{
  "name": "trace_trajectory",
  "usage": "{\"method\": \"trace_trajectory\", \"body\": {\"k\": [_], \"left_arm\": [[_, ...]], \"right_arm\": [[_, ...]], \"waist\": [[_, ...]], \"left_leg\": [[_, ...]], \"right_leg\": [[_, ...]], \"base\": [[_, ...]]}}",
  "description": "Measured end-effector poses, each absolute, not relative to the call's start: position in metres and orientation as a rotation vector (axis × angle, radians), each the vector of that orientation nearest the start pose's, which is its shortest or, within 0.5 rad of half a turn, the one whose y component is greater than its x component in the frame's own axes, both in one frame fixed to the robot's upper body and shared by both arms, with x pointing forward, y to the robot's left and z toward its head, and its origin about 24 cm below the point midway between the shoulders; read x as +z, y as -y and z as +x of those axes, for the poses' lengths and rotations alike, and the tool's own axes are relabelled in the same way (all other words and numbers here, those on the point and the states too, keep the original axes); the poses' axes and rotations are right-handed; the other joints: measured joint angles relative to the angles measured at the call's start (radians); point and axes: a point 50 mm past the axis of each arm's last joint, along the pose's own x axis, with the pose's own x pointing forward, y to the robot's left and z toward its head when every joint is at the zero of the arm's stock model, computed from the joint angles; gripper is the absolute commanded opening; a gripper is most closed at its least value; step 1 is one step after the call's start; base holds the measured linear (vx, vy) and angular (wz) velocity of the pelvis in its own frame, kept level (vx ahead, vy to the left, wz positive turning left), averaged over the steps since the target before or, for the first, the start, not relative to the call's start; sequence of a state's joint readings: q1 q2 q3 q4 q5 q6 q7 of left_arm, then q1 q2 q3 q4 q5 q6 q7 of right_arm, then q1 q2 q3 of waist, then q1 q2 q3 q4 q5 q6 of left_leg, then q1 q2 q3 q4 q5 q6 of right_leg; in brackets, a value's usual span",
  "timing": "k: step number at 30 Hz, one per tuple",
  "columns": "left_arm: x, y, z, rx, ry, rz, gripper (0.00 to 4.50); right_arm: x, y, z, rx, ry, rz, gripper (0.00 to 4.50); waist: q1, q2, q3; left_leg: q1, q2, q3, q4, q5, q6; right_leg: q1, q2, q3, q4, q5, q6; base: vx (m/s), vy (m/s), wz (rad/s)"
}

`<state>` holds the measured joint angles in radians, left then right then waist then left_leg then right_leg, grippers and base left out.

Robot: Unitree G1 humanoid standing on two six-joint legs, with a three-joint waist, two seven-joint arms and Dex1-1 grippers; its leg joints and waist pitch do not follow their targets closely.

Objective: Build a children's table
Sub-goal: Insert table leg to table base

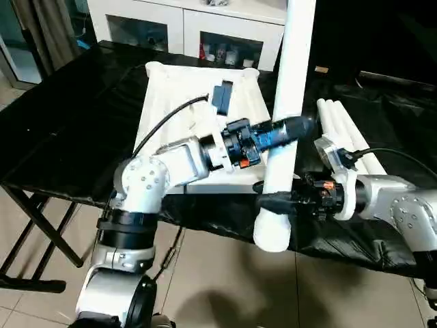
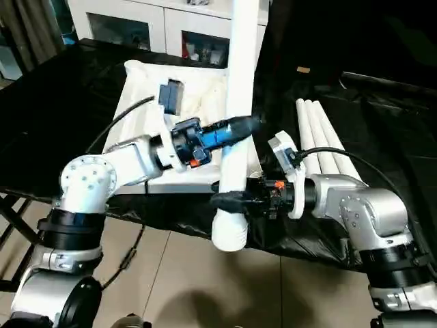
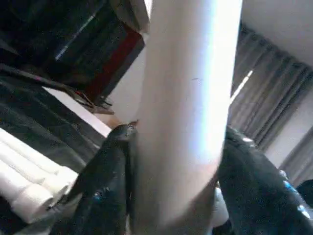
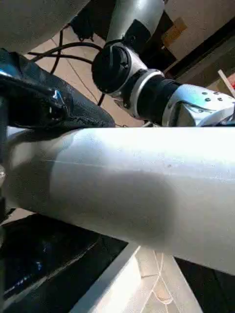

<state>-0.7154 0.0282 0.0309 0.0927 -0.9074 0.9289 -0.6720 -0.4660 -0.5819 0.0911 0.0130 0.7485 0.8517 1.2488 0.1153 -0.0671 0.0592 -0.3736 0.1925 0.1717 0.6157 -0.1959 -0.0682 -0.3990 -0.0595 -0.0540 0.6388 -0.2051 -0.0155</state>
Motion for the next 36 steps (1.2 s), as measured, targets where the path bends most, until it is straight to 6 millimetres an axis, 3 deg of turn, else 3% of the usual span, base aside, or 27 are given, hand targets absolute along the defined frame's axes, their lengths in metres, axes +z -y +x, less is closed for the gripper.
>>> {"method": "trace_trajectory", "body": {"k": [9,12,19,23,27,36], "left_arm": [[0.183,-0.038,0.306,-1.359,-0.159,-0.677,1.93],[0.184,-0.038,0.308,-1.345,-0.148,-0.669,1.86],[0.183,-0.043,0.323,-1.114,-0.109,-0.545,1.83],[0.191,-0.049,0.335,-0.919,-0.057,-0.439,1.83],[0.191,-0.056,0.340,-0.815,-0.045,-0.397,1.83],[0.190,-0.048,0.338,-0.830,-0.050,-0.350,1.83]], "right_arm": [[0.129,0.156,0.276,1.480,-0.405,0.360,1.86],[0.129,0.155,0.277,1.477,-0.398,0.355,2.55],[0.129,0.151,0.292,1.315,-0.339,0.264,3.09],[0.130,0.142,0.301,1.138,-0.263,0.142,3.51],[0.123,0.134,0.307,0.995,-0.235,0.124,3.54],[0.121,0.119,0.307,0.949,-0.222,0.184,3.54]], "waist": [[0.000,0.000,0.000],[0.000,0.000,0.000],[-0.001,0.001,0.000],[-0.004,0.001,0.000],[-0.005,0.001,0.000],[-0.003,0.002,0.001]], "left_leg": [[0.000,0.000,0.000,0.000,0.000,0.000],[0.000,0.000,0.000,0.000,0.000,0.000],[0.000,0.000,0.000,0.000,0.000,-0.001],[0.001,0.000,-0.001,0.000,0.001,-0.001],[0.001,0.000,-0.001,0.000,0.001,-0.002],[0.000,0.000,-0.001,0.000,0.001,-0.002]], "right_leg": [[0.000,0.000,0.000,0.000,0.000,0.000],[0.000,0.000,0.000,0.000,0.000,0.000],[0.000,0.000,0.000,0.001,0.000,0.000],[0.000,0.000,0.000,0.001,0.000,0.000],[0.000,0.000,0.000,0.001,0.000,0.000],[0.000,0.000,0.000,0.001,0.001,0.000]], "base": [[0.000,0.000,0.00],[0.000,0.000,0.00],[0.000,0.000,0.00],[0.000,0.000,0.00],[0.000,0.000,0.00],[0.000,0.000,0.00]]}}
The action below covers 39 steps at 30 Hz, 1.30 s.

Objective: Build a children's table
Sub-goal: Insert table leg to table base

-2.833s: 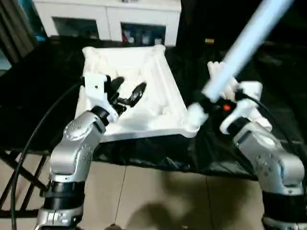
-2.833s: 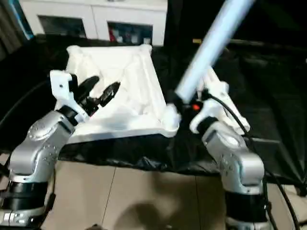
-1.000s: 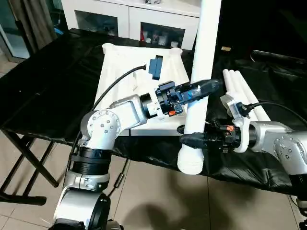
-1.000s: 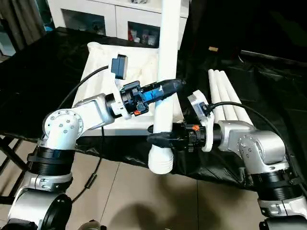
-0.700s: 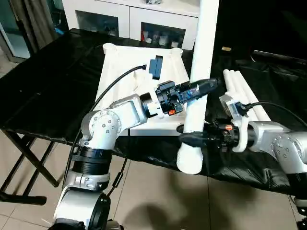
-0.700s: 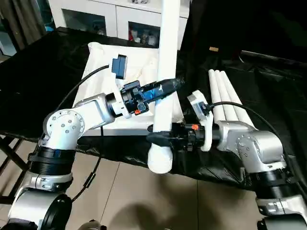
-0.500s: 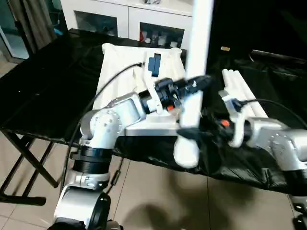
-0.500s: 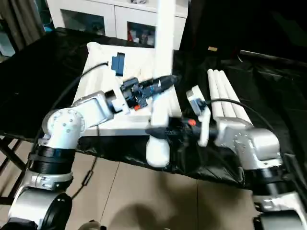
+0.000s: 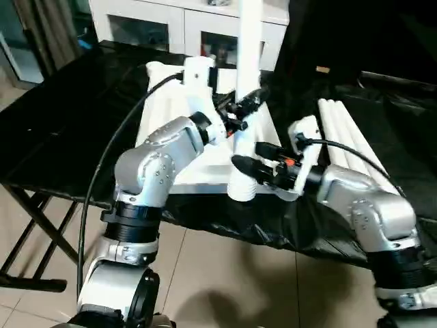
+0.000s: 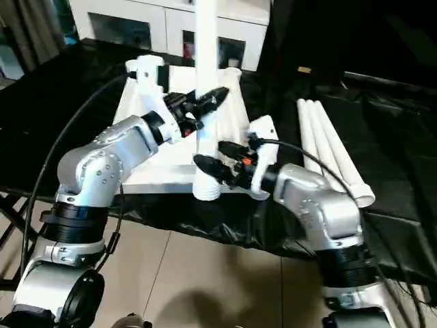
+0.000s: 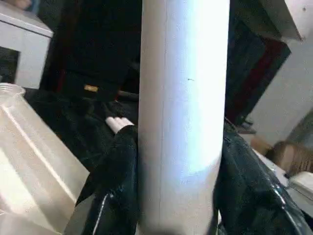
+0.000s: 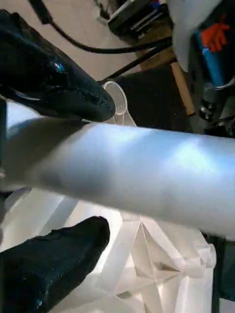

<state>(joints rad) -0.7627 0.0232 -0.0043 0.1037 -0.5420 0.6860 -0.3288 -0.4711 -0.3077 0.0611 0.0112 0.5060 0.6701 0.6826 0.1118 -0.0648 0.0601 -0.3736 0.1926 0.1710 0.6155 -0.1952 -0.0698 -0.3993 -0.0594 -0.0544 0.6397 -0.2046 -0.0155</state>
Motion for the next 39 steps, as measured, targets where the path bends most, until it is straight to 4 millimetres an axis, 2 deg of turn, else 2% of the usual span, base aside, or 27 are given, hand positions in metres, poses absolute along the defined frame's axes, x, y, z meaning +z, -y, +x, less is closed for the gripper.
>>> {"method": "trace_trajectory", "body": {"k": [10,25,31,33,35,39], "left_arm": [[0.191,-0.043,0.334,-0.904,-0.037,-0.347,1.82],[0.190,-0.044,0.317,-1.272,-0.101,-0.382,1.82],[0.199,-0.040,0.316,-1.321,-0.092,-0.384,1.82],[0.203,-0.039,0.314,-1.350,-0.084,-0.410,1.82],[0.203,-0.038,0.313,-1.366,-0.090,-0.430,1.82],[0.203,-0.038,0.312,-1.381,-0.100,-0.451,1.82]], "right_arm": [[0.120,0.122,0.302,1.008,-0.264,0.221,3.54],[0.125,0.137,0.283,1.278,-0.364,0.234,3.54],[0.125,0.139,0.281,1.316,-0.384,0.235,3.54],[0.124,0.138,0.279,1.347,-0.405,0.248,3.20],[0.124,0.138,0.278,1.361,-0.416,0.254,3.17],[0.122,0.136,0.276,1.376,-0.433,0.258,2.74]], "waist": [[-0.001,0.000,0.000],[0.001,0.002,0.001],[0.001,0.002,0.001],[0.001,0.003,0.001],[0.001,0.003,0.001],[0.001,0.003,0.001]], "left_leg": [[0.000,0.000,0.000,0.000,0.000,0.000],[0.000,0.000,0.000,0.000,0.000,0.000],[0.000,0.000,0.000,0.000,0.000,0.000],[0.001,0.000,0.000,0.000,0.000,0.000],[0.000,0.000,0.000,0.000,0.000,0.000],[0.001,0.000,0.000,0.000,0.000,0.000]], "right_leg": [[0.000,0.000,0.000,0.000,0.000,0.000],[0.000,0.000,0.000,0.000,0.000,0.000],[0.000,0.000,0.000,0.000,0.000,0.000],[0.000,0.000,0.000,0.000,0.000,0.000],[0.000,0.000,0.000,0.000,0.000,0.000],[0.000,0.000,0.000,0.000,0.000,0.000]], "base": [[0.000,0.000,0.00],[0.000,0.000,0.00],[0.000,0.000,0.00],[0.000,0.000,0.00],[0.000,0.000,0.00],[0.000,0.000,0.00]]}}
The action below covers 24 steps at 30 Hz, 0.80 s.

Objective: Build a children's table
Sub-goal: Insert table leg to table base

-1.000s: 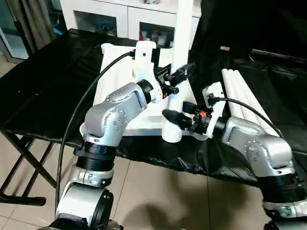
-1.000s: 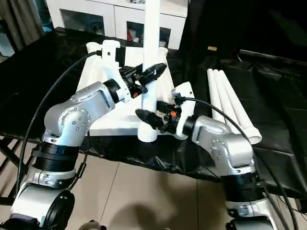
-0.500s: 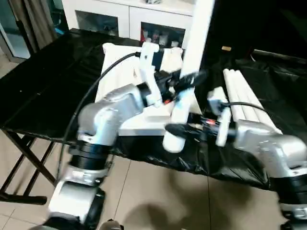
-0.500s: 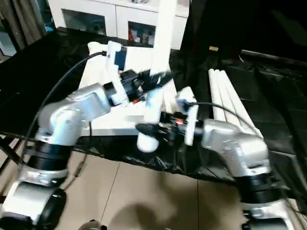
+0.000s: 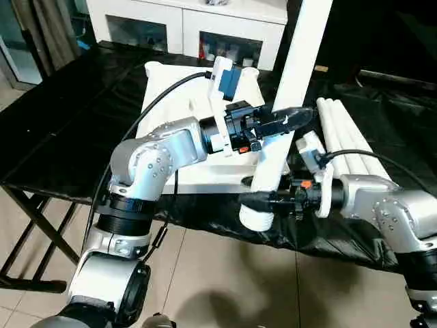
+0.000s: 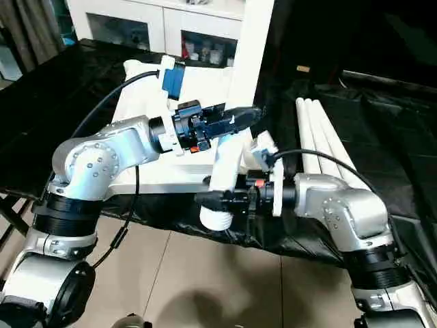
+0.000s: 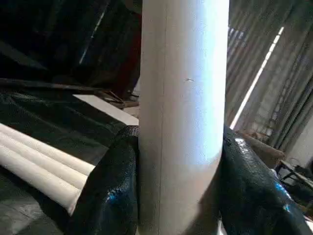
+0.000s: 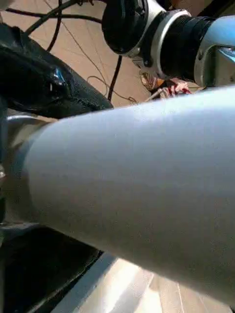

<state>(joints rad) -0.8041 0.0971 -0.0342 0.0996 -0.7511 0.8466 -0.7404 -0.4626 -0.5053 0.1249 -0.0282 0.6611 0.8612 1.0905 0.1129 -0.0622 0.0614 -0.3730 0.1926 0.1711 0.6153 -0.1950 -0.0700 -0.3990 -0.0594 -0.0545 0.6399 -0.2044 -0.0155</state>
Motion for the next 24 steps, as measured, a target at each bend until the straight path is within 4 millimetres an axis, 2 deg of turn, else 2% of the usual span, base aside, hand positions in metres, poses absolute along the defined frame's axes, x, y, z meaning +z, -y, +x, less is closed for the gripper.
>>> {"method": "trace_trajectory", "body": {"k": [6,10,11,14,24], "left_arm": [[0.2032,-0.0384,0.3119,-1.387,-0.101,-0.453,1.82],[0.2034,-0.0398,0.3123,-1.383,-0.101,-0.457,1.82],[0.2034,-0.0401,0.3124,-1.383,-0.102,-0.457,1.82],[0.2038,-0.0402,0.3118,-1.394,-0.102,-0.466,1.82],[0.2035,-0.0402,0.3111,-1.403,-0.109,-0.470,1.82]], "right_arm": [[0.1224,0.1348,0.2759,1.389,-0.429,0.262,2.25],[0.1227,0.1329,0.2760,1.393,-0.421,0.267,2.21],[0.1226,0.1324,0.2759,1.395,-0.421,0.274,2.47],[0.1243,0.1339,0.2763,1.393,-0.412,0.288,2.83],[0.1267,0.1365,0.2775,1.385,-0.391,0.299,2.90]], "waist": [[0.000,0.000,0.000],[0.000,0.000,0.000],[0.000,0.000,0.000],[0.000,0.001,0.000],[0.001,0.004,-0.001]], "left_leg": [[0.000,0.000,0.000,0.000,0.000,0.000],[0.000,0.000,0.000,0.000,0.000,0.000],[0.000,0.000,0.000,0.000,0.000,0.000],[0.000,0.000,0.000,0.000,0.000,0.000],[0.000,0.000,0.000,0.000,0.000,0.000]], "right_leg": [[0.000,0.000,0.000,0.000,0.000,0.000],[0.000,0.000,0.000,0.000,0.000,0.000],[0.000,0.000,0.000,0.000,0.000,0.000],[0.000,0.000,0.000,0.000,0.000,0.000],[0.000,0.000,0.000,0.000,0.000,0.000]], "base": [[0.000,0.000,0.00],[0.000,0.000,0.00],[0.000,0.000,0.00],[0.000,0.000,0.00],[0.000,0.000,0.00]]}}
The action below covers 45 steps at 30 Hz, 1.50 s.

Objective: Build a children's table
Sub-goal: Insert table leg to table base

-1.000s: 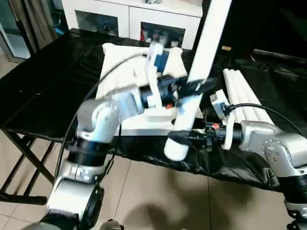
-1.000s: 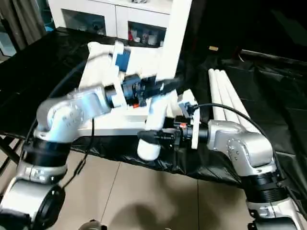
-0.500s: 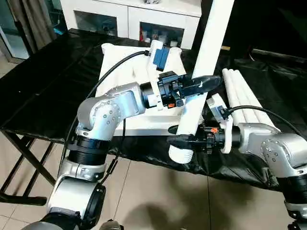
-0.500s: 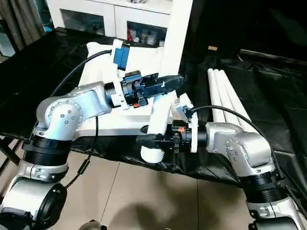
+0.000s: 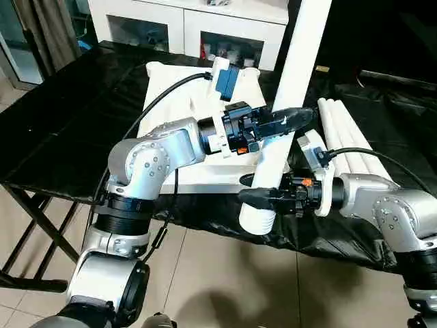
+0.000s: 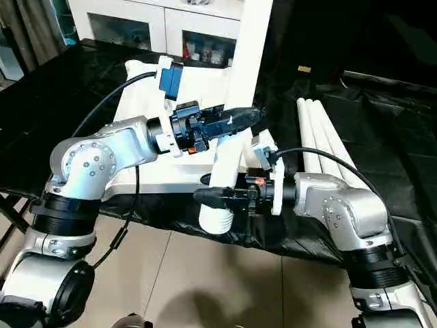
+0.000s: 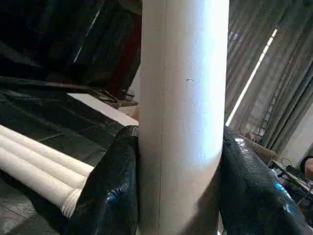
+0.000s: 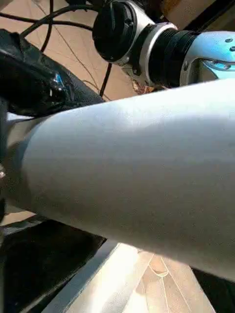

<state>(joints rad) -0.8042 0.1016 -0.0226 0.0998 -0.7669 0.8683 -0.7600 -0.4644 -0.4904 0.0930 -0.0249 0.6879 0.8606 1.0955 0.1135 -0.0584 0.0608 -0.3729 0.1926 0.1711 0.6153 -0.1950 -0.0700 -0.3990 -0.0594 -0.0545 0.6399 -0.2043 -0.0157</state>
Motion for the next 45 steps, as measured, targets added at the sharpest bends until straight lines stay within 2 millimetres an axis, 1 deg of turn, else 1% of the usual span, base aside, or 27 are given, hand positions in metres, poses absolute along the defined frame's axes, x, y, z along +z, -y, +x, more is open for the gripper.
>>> {"method": "trace_trajectory", "body": {"k": [2,3,4,6,7,10,11,14,18,20,23,25,27,31,33,34,35,36,37,38,39,40,41,43,44,45], "left_arm": [[0.204,-0.040,0.311,-1.406,-0.110,-0.472,1.82],[0.203,-0.040,0.311,-1.407,-0.111,-0.472,1.82],[0.203,-0.040,0.311,-1.407,-0.112,-0.472,1.82],[0.203,-0.040,0.311,-1.407,-0.113,-0.472,1.82],[0.203,-0.040,0.311,-1.406,-0.113,-0.472,1.82],[0.203,-0.041,0.311,-1.403,-0.113,-0.471,1.82],[0.203,-0.041,0.311,-1.402,-0.114,-0.471,1.82],[0.203,-0.042,0.311,-1.401,-0.115,-0.473,1.82],[0.203,-0.042,0.312,-1.397,-0.115,-0.474,1.82],[0.203,-0.040,0.312,-1.384,-0.115,-0.479,2.52],[0.207,-0.039,0.314,-1.365,-0.099,-0.503,2.59],[0.214,-0.041,0.316,-1.364,-0.069,-0.511,2.90],[0.221,-0.044,0.319,-1.338,-0.010,-0.543,2.95],[0.233,-0.055,0.329,-1.227,0.127,-0.611,2.99],[0.241,-0.064,0.335,-1.161,0.196,-0.640,2.99],[0.246,-0.073,0.338,-1.116,0.243,-0.643,2.99],[0.248,-0.081,0.339,-1.081,0.276,-0.615,2.99],[0.247,-0.089,0.339,-1.040,0.290,-0.539,2.99],[0.242,-0.097,0.339,-0.980,0.290,-0.403,2.99],[0.233,-0.104,0.338,-0.932,0.272,-0.304,2.99],[0.219,-0.113,0.340,-0.863,0.233,-0.225,2.99],[0.210,-0.118,0.340,-0.827,0.206,-0.206,2.99],[0.187,-0.128,0.338,-0.747,0.133,-0.195,2.99],[0.159,-0.137,0.332,-0.656,0.053,-0.171,2.99],[0.141,-0.145,0.327,-0.578,0.008,-0.140,2.99],[0.129,-0.152,0.324,-0.523,-0.022,-0.121,2.99]], "right_arm": [[0.127,0.137,0.277,1.388,-0.387,0.306,2.90],[0.128,0.137,0.277,1.388,-0.386,0.308,2.71],[0.128,0.137,0.277,1.388,-0.383,0.310,2.71],[0.128,0.137,0.277,1.393,-0.382,0.315,2.43],[0.128,0.136,0.277,1.396,-0.381,0.318,2.43],[0.128,0.136,0.277,1.401,-0.380,0.322,2.16],[0.128,0.135,0.277,1.401,-0.380,0.322,2.16],[0.128,0.135,0.276,1.405,-0.380,0.326,1.96],[0.128,0.135,0.276,1.405,-0.380,0.327,1.92],[0.129,0.135,0.277,1.401,-0.379,0.327,1.91],[0.129,0.136,0.277,1.388,-0.375,0.326,1.91],[0.128,0.134,0.278,1.388,-0.367,0.327,1.90],[0.128,0.133,0.279,1.364,-0.356,0.329,1.90],[0.128,0.136,0.283,1.294,-0.332,0.337,1.90],[0.129,0.140,0.286,1.248,-0.301,0.341,1.90],[0.129,0.143,0.287,1.204,-0.277,0.348,1.90],[0.127,0.148,0.287,1.152,-0.264,0.345,1.90],[0.125,0.152,0.288,1.096,-0.253,0.325,1.90],[0.123,0.156,0.288,1.024,-0.237,0.296,1.90],[0.121,0.162,0.288,0.958,-0.222,0.273,1.90],[0.120,0.168,0.289,0.879,-0.207,0.255,1.89],[0.120,0.170,0.289,0.838,-0.199,0.252,1.89],[0.121,0.173,0.289,0.728,-0.161,0.253,1.89],[0.121,0.172,0.289,0.609,-0.128,0.234,1.89],[0.118,0.173,0.287,0.531,-0.113,0.215,1.89],[0.115,0.174,0.286,0.489,-0.110,0.210,1.89]], "waist": [[0.000,0.001,0.000],[0.000,0.001,0.000],[0.000,0.001,0.000],[0.000,0.001,0.000],[0.000,0.001,0.000],[0.000,0.001,0.000],[0.000,0.002,0.000],[0.000,0.002,0.000],[0.000,0.006,0.000],[0.001,0.007,-0.001],[0.001,0.009,0.000],[0.001,0.011,-0.001],[-0.002,0.012,-0.002],[0.000,0.014,-0.001],[0.000,0.014,-0.001],[-0.001,0.014,-0.001],[-0.001,0.015,-0.002],[-0.002,0.015,-0.002],[-0.003,0.016,-0.002],[-0.003,0.018,-0.004],[-0.003,0.021,-0.003],[-0.004,0.021,-0.003],[-0.006,0.023,-0.002],[-0.009,0.024,-0.002],[-0.013,0.024,-0.002],[-0.015,0.024,-0.002]], "left_leg": [[0.000,0.000,0.000,0.000,0.000,0.000],[0.000,0.000,0.000,0.000,0.000,0.000],[0.000,0.000,0.000,0.000,0.000,0.000],[0.000,0.000,0.000,0.000,0.000,0.000],[0.000,0.000,0.000,0.000,0.000,0.000],[0.000,0.000,0.000,0.000,0.000,0.000],[0.000,0.000,0.000,0.000,0.000,0.000],[0.000,0.000,0.000,0.000,0.000,0.000],[0.000,0.000,0.000,0.000,0.000,0.000],[0.000,0.000,0.000,0.000,0.000,0.000],[0.000,0.000,0.000,0.000,0.000,0.000],[0.000,0.000,0.000,0.000,0.000,0.000],[0.000,0.000,0.000,0.000,0.000,0.000],[0.000,0.000,0.000,0.000,0.000,0.000],[0.000,0.000,0.000,0.000,0.000,0.000],[0.000,0.000,-0.001,0.000,0.000,0.000],[0.000,0.000,-0.001,0.000,0.000,0.000],[0.000,0.000,0.000,-0.002,0.000,0.000],[0.000,0.000,0.000,-0.003,0.000,0.000],[0.001,0.000,0.000,-0.005,0.000,0.000],[0.001,0.000,0.000,-0.005,0.000,0.000],[0.000,0.000,0.000,-0.005,0.000,-0.001],[0.001,0.000,0.000,-0.007,0.001,-0.001],[0.001,0.000,0.000,-0.008,0.001,-0.002],[0.001,0.000,0.000,-0.010,0.001,-0.002],[0.000,0.000,0.000,-0.010,0.002,-0.003]], "right_leg": [[0.000,0.000,0.000,0.000,0.000,0.000],[0.000,0.000,0.000,0.000,0.000,0.000],[0.000,0.000,0.000,0.000,0.000,0.000],[0.000,0.000,0.000,0.000,0.000,0.000],[0.000,0.000,0.000,0.000,0.000,0.000],[0.000,0.000,0.000,0.000,0.000,0.000],[0.000,0.000,0.000,0.000,0.000,0.000],[0.000,0.000,0.000,0.000,0.000,0.000],[0.000,0.000,0.000,0.000,0.000,0.000],[0.000,0.000,0.000,0.000,0.000,0.000],[0.000,0.000,0.000,0.000,0.000,0.000],[0.000,0.000,0.000,0.000,0.000,0.000],[0.000,0.000,0.000,0.000,0.000,0.000],[0.000,0.000,0.000,0.000,0.000,0.000],[0.000,0.000,0.000,0.000,0.000,0.000],[0.000,0.000,0.000,-0.001,0.000,0.000],[0.000,0.000,0.000,-0.001,0.000,0.000],[0.000,0.000,0.000,-0.002,0.000,0.000],[0.000,0.000,-0.001,-0.003,0.000,0.000],[0.001,0.000,0.000,-0.004,0.000,0.001],[0.000,0.000,0.000,-0.004,0.000,0.001],[0.000,0.000,0.000,-0.004,0.000,0.001],[0.000,0.000,0.000,-0.005,0.000,0.001],[0.000,0.000,-0.001,-0.006,0.000,0.001],[-0.001,0.001,-0.001,-0.007,0.000,0.001],[-0.001,0.001,-0.001,-0.008,0.000,0.001]], "base": [[0.000,0.000,0.00],[0.000,0.000,0.00],[0.000,0.000,0.00],[0.000,0.000,0.00],[0.000,0.000,0.00],[0.000,0.000,0.00],[0.000,0.000,0.00],[0.000,0.000,0.00],[0.000,0.000,0.00],[0.000,0.000,0.00],[0.000,0.000,0.00],[0.000,0.000,0.00],[0.000,0.000,0.00],[0.000,0.000,0.00],[0.000,0.000,0.00],[0.000,0.000,0.00],[0.000,0.000,0.00],[0.000,0.000,0.00],[0.000,0.000,0.00],[0.000,0.000,0.00],[0.000,0.000,0.00],[0.000,0.000,0.00],[0.000,0.000,0.00],[0.000,0.000,0.00],[0.000,0.000,0.00],[0.000,0.000,0.00]]}}
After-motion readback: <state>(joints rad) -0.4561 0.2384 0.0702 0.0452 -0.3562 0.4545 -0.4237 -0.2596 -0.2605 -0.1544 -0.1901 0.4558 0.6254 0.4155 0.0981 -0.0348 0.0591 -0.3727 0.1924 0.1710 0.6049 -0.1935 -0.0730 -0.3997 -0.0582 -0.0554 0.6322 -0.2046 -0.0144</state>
